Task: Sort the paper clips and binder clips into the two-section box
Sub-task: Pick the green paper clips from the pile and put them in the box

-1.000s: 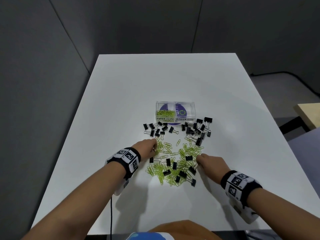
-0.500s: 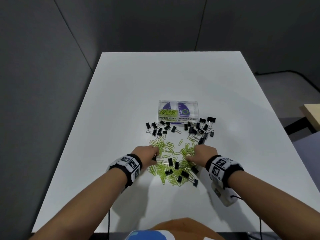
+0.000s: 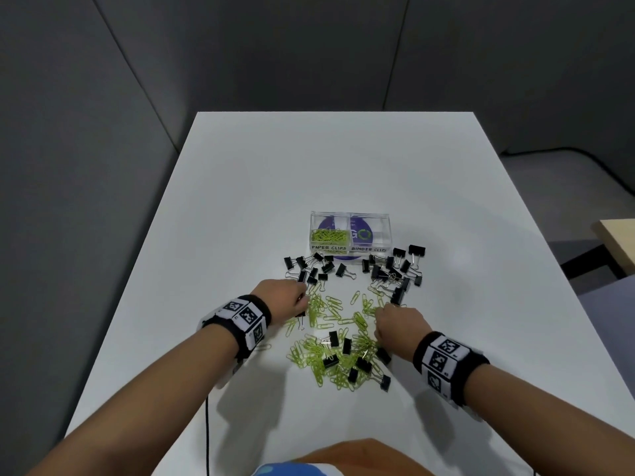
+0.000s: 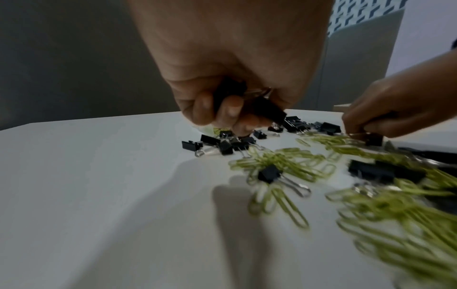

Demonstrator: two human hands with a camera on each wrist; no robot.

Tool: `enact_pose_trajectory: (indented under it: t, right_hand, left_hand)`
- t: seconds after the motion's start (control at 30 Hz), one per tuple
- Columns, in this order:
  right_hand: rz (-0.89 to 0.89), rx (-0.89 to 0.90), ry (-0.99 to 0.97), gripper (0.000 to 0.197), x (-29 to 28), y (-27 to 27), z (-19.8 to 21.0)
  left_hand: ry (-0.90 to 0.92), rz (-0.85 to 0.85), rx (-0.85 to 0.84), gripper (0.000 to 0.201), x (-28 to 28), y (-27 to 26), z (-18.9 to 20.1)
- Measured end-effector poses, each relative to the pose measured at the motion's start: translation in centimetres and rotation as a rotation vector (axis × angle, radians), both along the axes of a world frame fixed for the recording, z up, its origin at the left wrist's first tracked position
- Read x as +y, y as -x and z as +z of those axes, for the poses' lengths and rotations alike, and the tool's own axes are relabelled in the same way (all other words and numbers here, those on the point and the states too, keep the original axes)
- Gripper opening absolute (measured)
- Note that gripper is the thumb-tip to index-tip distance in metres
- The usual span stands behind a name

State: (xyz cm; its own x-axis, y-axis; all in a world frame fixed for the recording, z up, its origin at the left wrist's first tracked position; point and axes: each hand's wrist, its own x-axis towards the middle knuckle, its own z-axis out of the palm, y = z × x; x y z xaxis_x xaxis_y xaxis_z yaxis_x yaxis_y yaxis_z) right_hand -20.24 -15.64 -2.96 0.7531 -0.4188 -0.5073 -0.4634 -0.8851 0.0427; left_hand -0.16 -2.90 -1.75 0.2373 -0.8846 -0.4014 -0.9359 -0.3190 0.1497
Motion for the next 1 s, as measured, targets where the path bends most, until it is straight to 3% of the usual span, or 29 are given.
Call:
enact_pose_trajectory:
  t: [0.13, 0.27, 0.43, 0.63, 0.77, 0.9, 1.0]
  right_hand:
    - [0.062, -0.03, -0.014, 0.026, -1.5, 0.0, 0.4]
    - [-0.018, -0.161, -0.055, 0.026, -4.4, -2.0, 1.9]
    - [-0.104, -0.221, -0.153, 0.027, -6.6, -6.3, 2.1]
    - [-0.082, -0.341, -0.194, 0.03, -6.0, -8.4, 1.7]
    - [0.088, -0.402, -0.142, 0.034, -4.6, -6.2, 1.9]
    - [0.392, -0.339, -0.274, 0.029, -1.8, -2.0, 1.3]
    - [0.521, -0.292, -0.256, 0.03, 0.1, 0.0, 0.3]
  left_hand:
    - [-0.054, 0.058, 0.064, 0.034, -2.0, -1.8, 0.4]
    - [-0.018, 0.147, 0.148, 0.032, -3.7, -3.2, 0.5]
    - [-0.02, 0.184, 0.131, 0.032, -5.5, -3.5, 0.6]
    - [0.092, 0.154, 0.106, 0.035, -5.8, -3.1, 0.4]
    - [0.191, 0.041, 0.057, 0.029, -3.8, -2.3, 0.4]
    - [0.029, -0.171, 0.123, 0.038, -0.7, -1.4, -0.7]
    - [-0.055, -0.198, 0.093, 0.038, 0.6, -1.1, -1.3]
